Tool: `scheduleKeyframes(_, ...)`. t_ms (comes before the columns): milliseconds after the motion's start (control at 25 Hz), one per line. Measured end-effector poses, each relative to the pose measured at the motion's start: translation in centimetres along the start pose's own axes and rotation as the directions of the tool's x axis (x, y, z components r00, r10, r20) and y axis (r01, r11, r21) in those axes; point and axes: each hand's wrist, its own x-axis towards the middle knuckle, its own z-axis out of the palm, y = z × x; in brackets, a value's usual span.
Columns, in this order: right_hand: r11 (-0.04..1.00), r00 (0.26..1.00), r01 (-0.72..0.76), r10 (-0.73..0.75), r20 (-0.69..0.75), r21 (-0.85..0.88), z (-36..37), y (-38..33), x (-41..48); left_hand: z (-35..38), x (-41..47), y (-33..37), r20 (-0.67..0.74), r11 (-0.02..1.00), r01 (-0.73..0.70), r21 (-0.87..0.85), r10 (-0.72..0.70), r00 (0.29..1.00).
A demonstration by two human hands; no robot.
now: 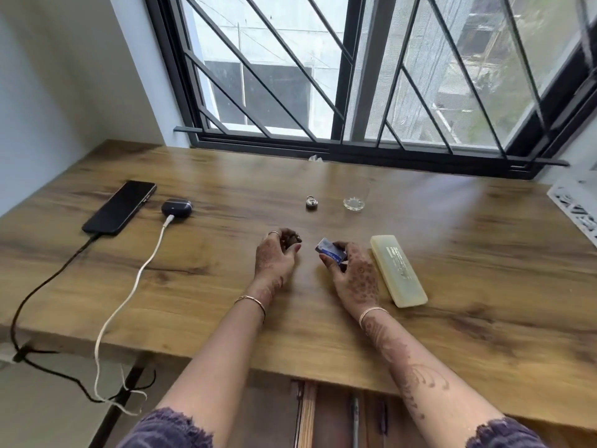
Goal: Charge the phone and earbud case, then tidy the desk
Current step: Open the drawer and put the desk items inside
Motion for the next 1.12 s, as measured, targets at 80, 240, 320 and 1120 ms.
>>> scheduleKeyframes(80, 1.0, 1.0, -0.01, 0.01, -0.004, 0.029, -1.2, -0.4, -2.0, -0.1, -3.9, 0.6, 0.021, 0.998, 0.004, -0.07, -0.002, 1.0)
scheduleKeyframes(240, 1.0, 1.0, -0.03, 0.03, 0.001, 0.0, -4.2, -0.8, -7.5, 0.1, -11.4, 2.0, 0.105, 0.993, 0.015, -0.12, -0.002, 0.994)
scheduleKeyframes(320, 0.999, 0.999, -0.041, 0.041, 0.006, -0.016, -5.9, -0.7, -10.4, -0.1, -14.5, 2.9, 0.12, 0.991, 0.012, -0.136, 0.004, 0.993)
scheduleKeyframes(1120, 0.852, 0.89, -0.431, 0.455, 0.015, -0.296, -16.8, 7.3, -28.7, 6.2, -33.5, 2.1, 0.411, 0.952, -0.111, 0.285, -0.017, 0.911)
